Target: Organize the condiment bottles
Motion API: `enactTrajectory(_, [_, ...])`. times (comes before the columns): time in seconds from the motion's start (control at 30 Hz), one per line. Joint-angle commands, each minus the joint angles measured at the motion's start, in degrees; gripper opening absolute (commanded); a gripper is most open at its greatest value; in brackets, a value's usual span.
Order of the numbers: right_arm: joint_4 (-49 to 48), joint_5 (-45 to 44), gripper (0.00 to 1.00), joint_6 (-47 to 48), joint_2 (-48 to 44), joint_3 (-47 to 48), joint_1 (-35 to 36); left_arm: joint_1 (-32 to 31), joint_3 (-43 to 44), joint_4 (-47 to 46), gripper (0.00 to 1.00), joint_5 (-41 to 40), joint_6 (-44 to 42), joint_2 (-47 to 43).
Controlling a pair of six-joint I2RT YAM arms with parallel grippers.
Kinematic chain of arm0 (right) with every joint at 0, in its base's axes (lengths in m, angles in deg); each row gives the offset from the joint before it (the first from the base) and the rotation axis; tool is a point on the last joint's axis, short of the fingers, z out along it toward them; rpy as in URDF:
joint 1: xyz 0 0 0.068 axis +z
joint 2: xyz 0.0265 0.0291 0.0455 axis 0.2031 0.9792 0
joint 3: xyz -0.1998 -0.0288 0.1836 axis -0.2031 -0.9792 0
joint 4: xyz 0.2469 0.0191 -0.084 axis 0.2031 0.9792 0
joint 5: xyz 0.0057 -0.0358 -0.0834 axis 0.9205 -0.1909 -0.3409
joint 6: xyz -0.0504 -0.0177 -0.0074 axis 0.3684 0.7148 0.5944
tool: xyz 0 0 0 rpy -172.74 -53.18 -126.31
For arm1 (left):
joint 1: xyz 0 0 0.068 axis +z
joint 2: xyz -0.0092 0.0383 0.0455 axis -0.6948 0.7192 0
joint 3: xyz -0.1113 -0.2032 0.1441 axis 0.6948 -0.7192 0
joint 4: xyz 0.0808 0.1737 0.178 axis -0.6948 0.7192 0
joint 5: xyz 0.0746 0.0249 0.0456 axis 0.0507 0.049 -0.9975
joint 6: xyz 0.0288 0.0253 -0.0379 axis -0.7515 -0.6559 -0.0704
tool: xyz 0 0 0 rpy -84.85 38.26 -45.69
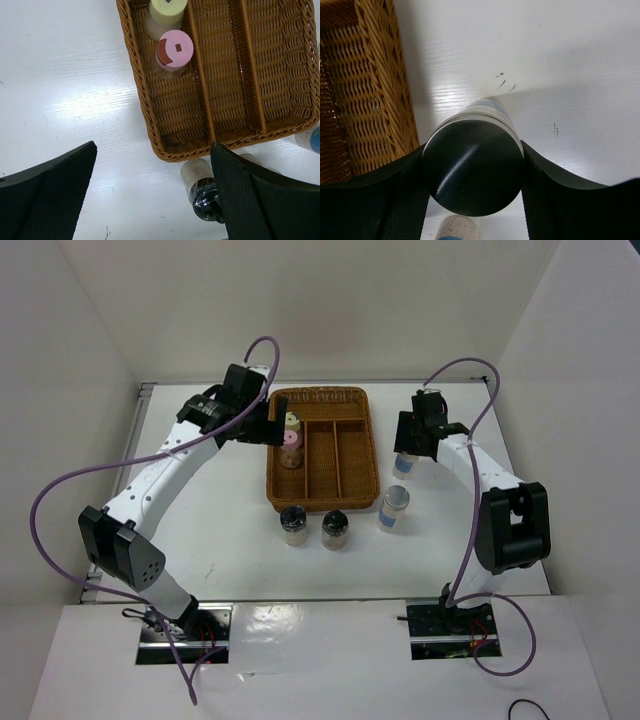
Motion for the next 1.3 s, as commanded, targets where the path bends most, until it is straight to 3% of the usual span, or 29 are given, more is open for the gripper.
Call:
enactTrajectory(0.0, [-0.48,-1.89,0.64,0.03,0.68,2.40,0.35,0.38,0.21,-1.76,1.00,0.06,0.23,-1.90])
enactTrajectory(0.07, [-0.48,-1.89,0.56,0.03,0.68,2.40,0.35,0.38,-0.31,-1.76,1.00,0.06,0.23,-1.90])
enactTrajectory(0.3, [0.04,-0.75,0.44,0.03,0.07,5.47,0.35,0.91,-0.31,-1.76,1.00,0.06,-0.30,-2.42])
enactTrajectory(0.5, [2.51,-0.13,0.44,1.26,-1.69,13.11,0.88,1.52,-0.84,-1.76,1.00,0.06,-0.30,-2.43])
enactTrajectory(0.73, [3.74,3.56,0.44,2.93,-1.60,23.57,4.21,7.22,-9.53,-6.85,1.00,2.25,1.81,-6.72])
enactTrajectory(1.0, [5.32,2.16,0.43,4.86,6.99,35.43,13.09,13.82,-18.76,-9.75,1.00,7.62,2.34,-11.04])
enactTrajectory(1.27, [6.37,3.55,0.43,4.86,16.49,42.82,16.52,16.63,-21.93,-9.75,1.00,8.68,2.34,-13.85])
